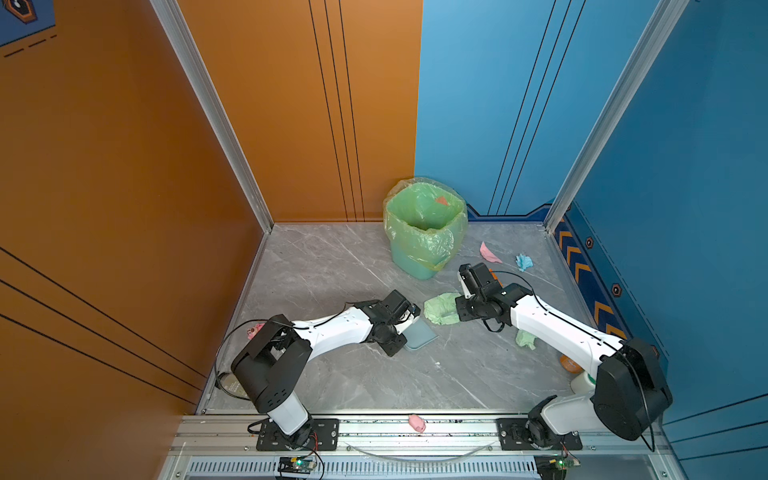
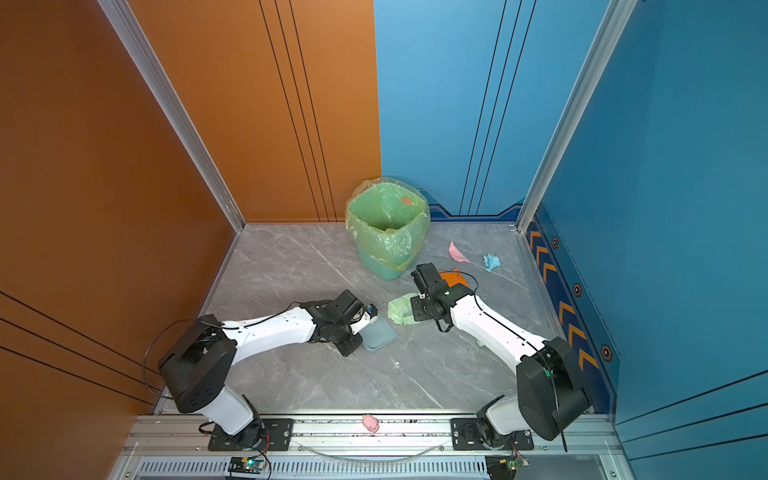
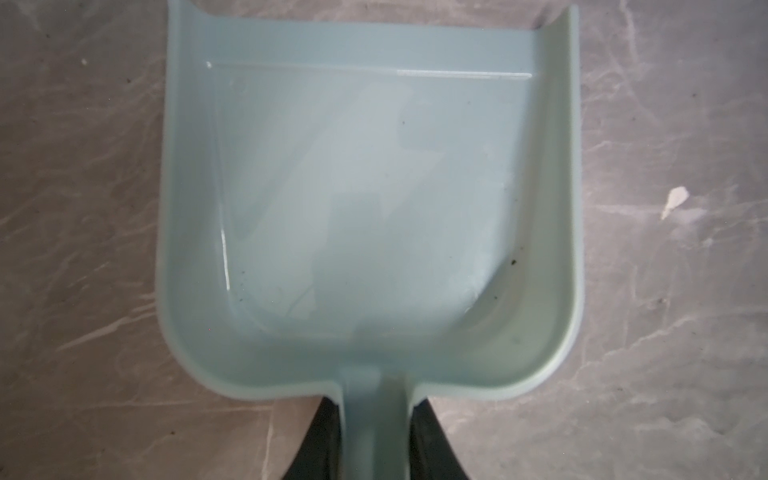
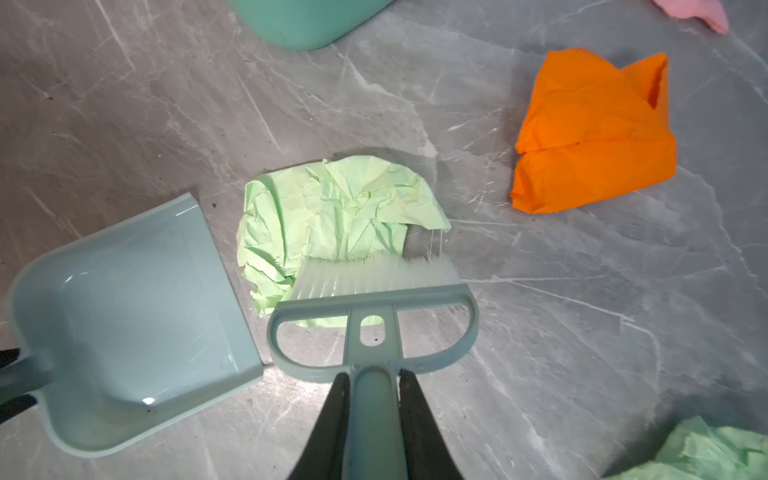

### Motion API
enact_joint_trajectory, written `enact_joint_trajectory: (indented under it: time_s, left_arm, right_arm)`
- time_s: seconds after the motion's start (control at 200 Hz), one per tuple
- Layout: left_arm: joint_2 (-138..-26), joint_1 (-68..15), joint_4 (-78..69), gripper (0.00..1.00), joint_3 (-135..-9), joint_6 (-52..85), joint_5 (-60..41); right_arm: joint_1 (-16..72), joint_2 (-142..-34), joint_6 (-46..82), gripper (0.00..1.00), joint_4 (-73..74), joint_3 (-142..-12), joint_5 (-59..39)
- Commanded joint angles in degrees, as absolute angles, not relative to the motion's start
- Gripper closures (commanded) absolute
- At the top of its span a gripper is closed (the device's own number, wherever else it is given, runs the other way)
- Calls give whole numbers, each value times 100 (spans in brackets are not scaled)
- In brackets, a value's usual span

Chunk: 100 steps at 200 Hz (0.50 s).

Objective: Sweep away the paper scraps from the table
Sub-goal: 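Sweep the crumpled light green scrap with the right gripper's brush into the dustpan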

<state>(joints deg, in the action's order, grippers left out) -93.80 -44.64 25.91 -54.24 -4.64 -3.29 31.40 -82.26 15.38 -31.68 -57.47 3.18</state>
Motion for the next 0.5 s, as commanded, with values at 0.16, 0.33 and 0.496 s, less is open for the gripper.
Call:
enact_joint_trajectory:
  time_s: [0.16, 0.33, 0.496]
  left_arm:
    - [-9513, -4533, 2593, 100, -5563, -426, -360]
    - [-9501, -4530, 2592, 100, -5558, -423, -345]
    - [-9533, -4532, 2584, 100, -5549, -426, -334]
  right_arm:
    - [3348, -8293, 1131, 100, -3344, -5819, -687]
    - [3392, -8232, 1000, 100, -3408, -5762, -1474]
    - [3354, -7976, 955, 100, -3402, -5713, -1715]
